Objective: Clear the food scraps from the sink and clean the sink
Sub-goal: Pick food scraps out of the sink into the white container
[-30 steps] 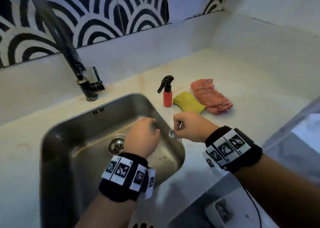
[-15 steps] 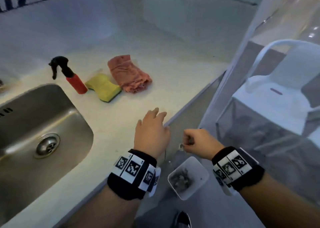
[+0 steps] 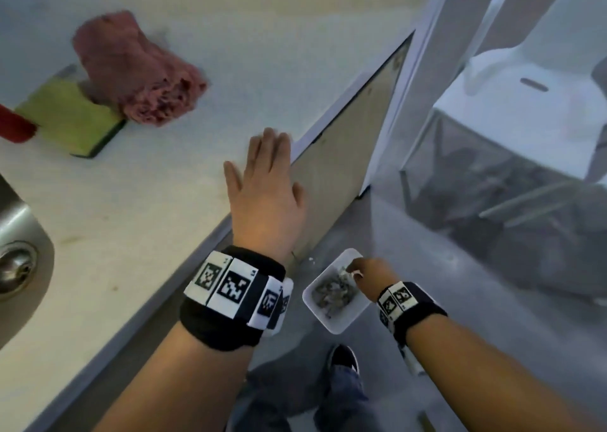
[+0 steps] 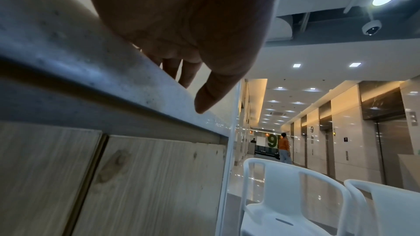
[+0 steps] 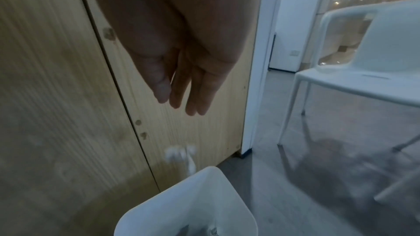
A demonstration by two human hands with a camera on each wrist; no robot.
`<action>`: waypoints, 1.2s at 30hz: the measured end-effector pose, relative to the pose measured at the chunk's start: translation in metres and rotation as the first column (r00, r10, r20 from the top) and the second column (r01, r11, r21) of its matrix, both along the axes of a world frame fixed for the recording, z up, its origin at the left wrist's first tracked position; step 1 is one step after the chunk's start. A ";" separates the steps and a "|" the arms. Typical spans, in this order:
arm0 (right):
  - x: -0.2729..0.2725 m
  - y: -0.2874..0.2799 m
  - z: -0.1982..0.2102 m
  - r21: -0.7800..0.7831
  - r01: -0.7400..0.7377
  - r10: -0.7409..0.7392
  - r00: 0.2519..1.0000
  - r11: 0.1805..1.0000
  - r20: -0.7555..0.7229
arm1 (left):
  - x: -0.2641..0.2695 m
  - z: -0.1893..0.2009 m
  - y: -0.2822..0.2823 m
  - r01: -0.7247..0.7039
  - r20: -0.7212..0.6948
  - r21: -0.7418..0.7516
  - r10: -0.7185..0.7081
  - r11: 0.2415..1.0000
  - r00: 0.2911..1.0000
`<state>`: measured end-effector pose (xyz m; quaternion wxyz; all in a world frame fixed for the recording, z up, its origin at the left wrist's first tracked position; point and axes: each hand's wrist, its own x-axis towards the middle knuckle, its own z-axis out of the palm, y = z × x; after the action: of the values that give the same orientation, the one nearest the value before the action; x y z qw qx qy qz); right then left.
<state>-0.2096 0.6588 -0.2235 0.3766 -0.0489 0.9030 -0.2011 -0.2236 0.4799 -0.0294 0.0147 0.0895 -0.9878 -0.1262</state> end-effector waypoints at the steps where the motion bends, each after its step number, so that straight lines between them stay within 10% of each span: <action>1: 0.000 0.001 -0.006 -0.001 0.023 -0.023 1.000 1.000 0.014 | 0.000 -0.002 0.000 0.003 -0.012 -0.004 -0.003 1.000 1.000; 9: 0.006 -0.002 0.019 -0.086 0.084 -0.091 0.993 0.993 -0.080 | 0.001 0.000 -0.004 0.020 0.021 0.067 -0.021 0.998 1.000; 17: 0.006 -0.068 0.151 -0.223 -0.314 0.253 0.931 0.923 -0.263 | 0.030 0.044 -0.049 -0.059 0.028 0.276 0.053 0.959 0.998; 28: 0.022 -0.230 0.327 -0.297 -0.735 0.582 0.670 0.610 -0.461 | 0.125 0.125 -0.223 -0.377 -0.029 0.276 0.400 0.884 0.916; 36: 0.031 -0.386 0.340 -0.273 -0.792 0.596 0.596 0.546 -0.538 | 0.188 0.112 -0.372 -0.562 0.071 0.188 0.559 0.806 0.826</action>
<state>-0.1783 0.2731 0.1169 0.2158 -0.5414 0.7771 -0.2375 -0.0356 0.1084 0.0824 0.0362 0.3786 -0.8996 -0.2147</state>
